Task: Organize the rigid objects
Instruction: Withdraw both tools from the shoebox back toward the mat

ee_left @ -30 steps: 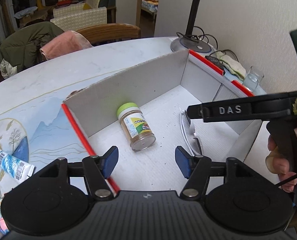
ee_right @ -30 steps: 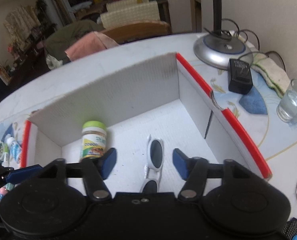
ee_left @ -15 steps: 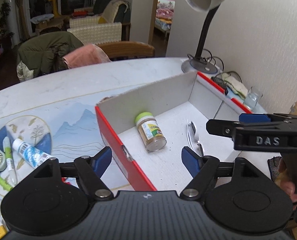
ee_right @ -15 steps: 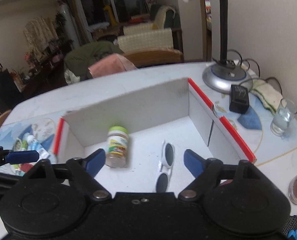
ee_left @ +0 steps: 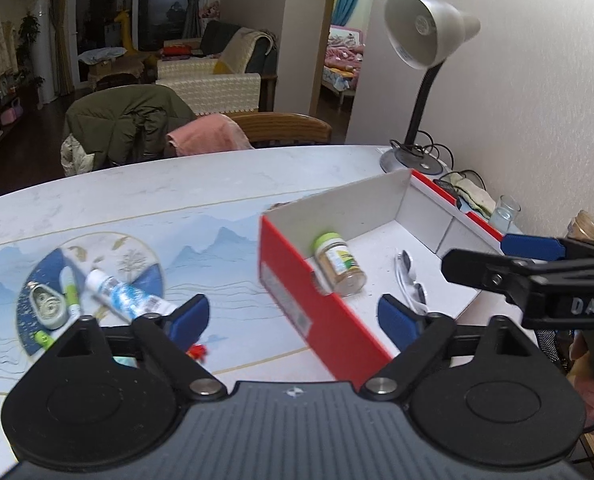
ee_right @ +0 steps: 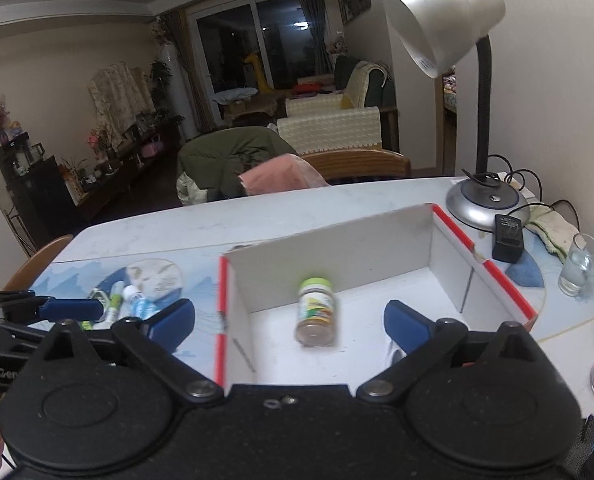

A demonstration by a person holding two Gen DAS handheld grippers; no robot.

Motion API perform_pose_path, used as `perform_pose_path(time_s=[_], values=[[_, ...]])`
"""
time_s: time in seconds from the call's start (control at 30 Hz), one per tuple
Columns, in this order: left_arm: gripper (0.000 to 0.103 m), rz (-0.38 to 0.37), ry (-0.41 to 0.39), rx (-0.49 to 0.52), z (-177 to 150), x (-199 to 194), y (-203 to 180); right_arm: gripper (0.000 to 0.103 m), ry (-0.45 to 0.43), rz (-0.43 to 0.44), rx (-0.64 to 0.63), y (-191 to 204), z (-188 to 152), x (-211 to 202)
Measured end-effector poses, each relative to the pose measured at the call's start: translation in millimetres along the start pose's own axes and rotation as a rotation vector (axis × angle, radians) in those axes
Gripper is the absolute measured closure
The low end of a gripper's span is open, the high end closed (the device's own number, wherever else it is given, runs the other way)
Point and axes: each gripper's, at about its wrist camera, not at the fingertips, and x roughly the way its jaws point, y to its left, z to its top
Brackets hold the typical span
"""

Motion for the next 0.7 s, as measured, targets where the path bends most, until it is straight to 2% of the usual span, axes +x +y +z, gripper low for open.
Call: perform_pose_path(time_s=[0.13,0.33,0.5,0.7], values=[[0.001,-0.014,-0.022,-0.036,-8.3,-20.9,27.2,0.0,-0.008,0.036,-0.009,22.8,-7.3,-5.5],[0.001,-0.025,-0.008,-0.084,-22.8,-47.1,73.2,0.0,-0.024,0.044,-0.037,63.1,-21.0,-13.1],[0.0,0.034,-0.001,-0.105,-37.9,-66.0,114.7,0.0,-0.019,0.048,-0.06,100.7,-35.3,-15.3],[0.0,0.097,0.002,-0.04,-58.3,-80.3,157.5,0.0,0.006,0.054,-0.063,138.5,-50.8,-8.9]])
